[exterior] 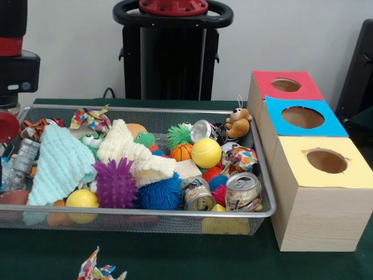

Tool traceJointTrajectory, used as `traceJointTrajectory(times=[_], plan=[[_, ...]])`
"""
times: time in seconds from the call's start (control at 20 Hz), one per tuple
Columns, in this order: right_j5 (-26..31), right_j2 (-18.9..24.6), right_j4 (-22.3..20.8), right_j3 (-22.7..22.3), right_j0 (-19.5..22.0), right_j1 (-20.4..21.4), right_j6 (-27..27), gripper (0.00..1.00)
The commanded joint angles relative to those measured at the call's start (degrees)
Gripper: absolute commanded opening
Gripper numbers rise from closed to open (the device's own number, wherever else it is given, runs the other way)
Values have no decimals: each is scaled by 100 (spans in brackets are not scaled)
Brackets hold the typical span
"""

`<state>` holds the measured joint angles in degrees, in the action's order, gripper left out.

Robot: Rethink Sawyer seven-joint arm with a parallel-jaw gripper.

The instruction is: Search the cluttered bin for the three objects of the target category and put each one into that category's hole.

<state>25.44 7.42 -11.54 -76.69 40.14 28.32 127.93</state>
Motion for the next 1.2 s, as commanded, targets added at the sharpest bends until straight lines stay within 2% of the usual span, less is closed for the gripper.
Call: traceJointTrajectory(times=[0.05,0.4,0.55,0.8,1.0,1.2], plan=[[-117,577,-215,-472,36,-250,-367,100],[144,771,-192,-399,150,-469,-598,100],[385,717,-164,-403,120,-416,-576,100],[931,394,-151,-277,-61,-391,-440,100],[1499,122,-276,-43,-202,-350,-546,100],[1697,42,-388,-84,-189,-249,-658,100]])
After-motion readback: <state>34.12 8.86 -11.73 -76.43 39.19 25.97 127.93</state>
